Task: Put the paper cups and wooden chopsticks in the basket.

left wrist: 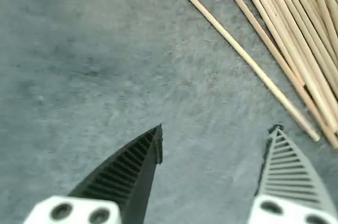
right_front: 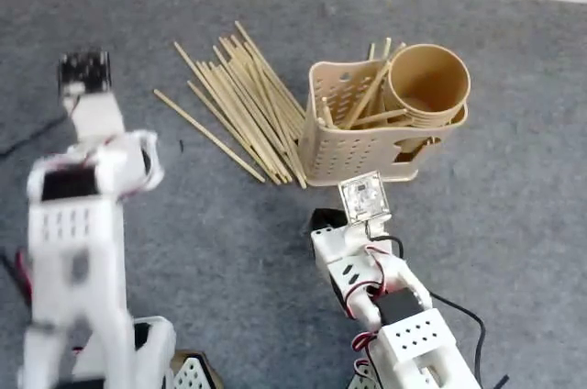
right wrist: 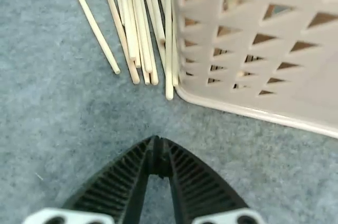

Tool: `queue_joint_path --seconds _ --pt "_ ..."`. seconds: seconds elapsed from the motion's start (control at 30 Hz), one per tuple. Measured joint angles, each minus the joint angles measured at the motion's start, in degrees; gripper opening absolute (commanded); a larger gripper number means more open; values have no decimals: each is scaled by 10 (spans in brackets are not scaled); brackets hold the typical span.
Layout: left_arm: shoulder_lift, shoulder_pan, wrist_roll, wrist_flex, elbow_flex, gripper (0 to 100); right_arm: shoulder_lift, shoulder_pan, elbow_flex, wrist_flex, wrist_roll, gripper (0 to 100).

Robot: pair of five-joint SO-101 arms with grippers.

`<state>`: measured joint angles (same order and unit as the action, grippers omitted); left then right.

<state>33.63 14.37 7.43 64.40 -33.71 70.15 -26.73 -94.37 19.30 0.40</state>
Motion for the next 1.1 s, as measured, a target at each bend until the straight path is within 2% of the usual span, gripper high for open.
queue_joint_path --seconds 0.33,0.6,0.87,1.1 --pt "-311 -69 92 0 228 305 0 0 -10 -3 1 5" --pt "-501 -103 170 0 386 305 0 0 -10 -3 1 5" --pt "-665 -134 207 0 519 303 0 0 -10 -3 1 5" --pt "-795 -138 215 0 629 156 0 0 -10 -3 1 5"
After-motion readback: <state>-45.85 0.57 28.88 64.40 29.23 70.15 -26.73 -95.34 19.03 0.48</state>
